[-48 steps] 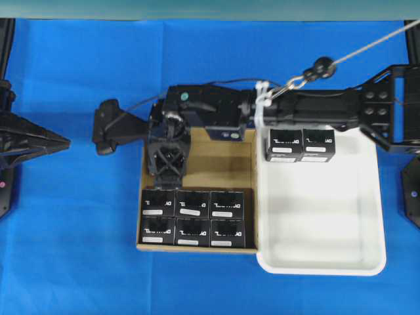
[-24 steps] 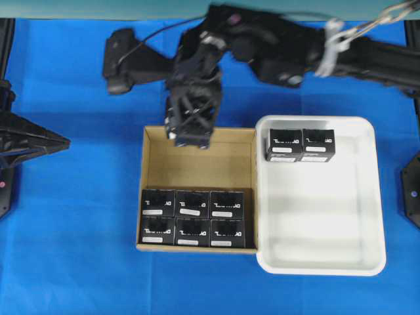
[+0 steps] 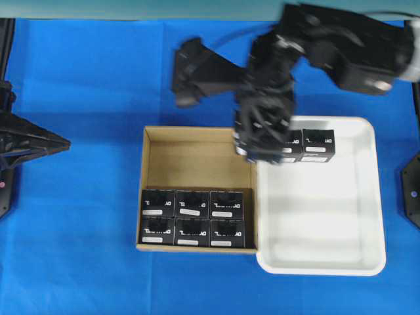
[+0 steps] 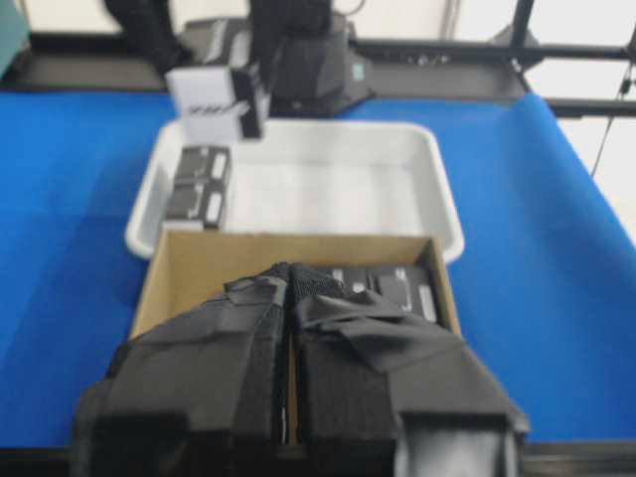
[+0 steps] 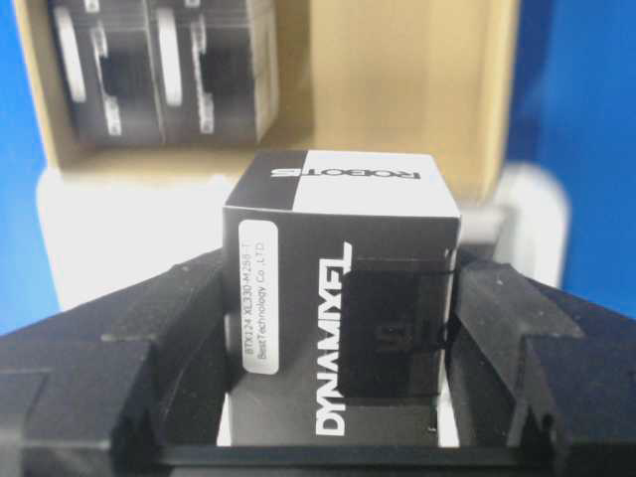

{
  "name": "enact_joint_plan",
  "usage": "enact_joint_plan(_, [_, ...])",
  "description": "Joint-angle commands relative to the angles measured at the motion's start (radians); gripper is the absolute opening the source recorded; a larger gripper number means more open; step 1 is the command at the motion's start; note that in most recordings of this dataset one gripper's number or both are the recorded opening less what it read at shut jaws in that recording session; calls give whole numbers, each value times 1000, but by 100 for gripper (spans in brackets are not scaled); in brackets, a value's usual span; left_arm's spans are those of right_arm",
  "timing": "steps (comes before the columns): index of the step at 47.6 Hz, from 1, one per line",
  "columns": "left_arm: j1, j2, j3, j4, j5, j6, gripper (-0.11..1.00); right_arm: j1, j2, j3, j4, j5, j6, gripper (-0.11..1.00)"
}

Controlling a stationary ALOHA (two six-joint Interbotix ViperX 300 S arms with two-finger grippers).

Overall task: Pick the box from inside the cardboard box.
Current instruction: 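Lift the held box up out of the cardboard box, then carry the box right and lower it into the white tray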

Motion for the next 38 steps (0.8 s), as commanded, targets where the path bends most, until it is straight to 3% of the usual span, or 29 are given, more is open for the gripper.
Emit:
enact_joint_plan(1, [2,6,-23,2,5,-2,-4,20,-67,100,5,-44,11,63])
enact_joint_plan(17, [20,14,-21,2,6,-3,-4,67,-253,468,3,-288,29,63])
enact_joint_plan(38, [23,15,-28,2,2,-2,-4,126,-207,696,-15,-641,25,63])
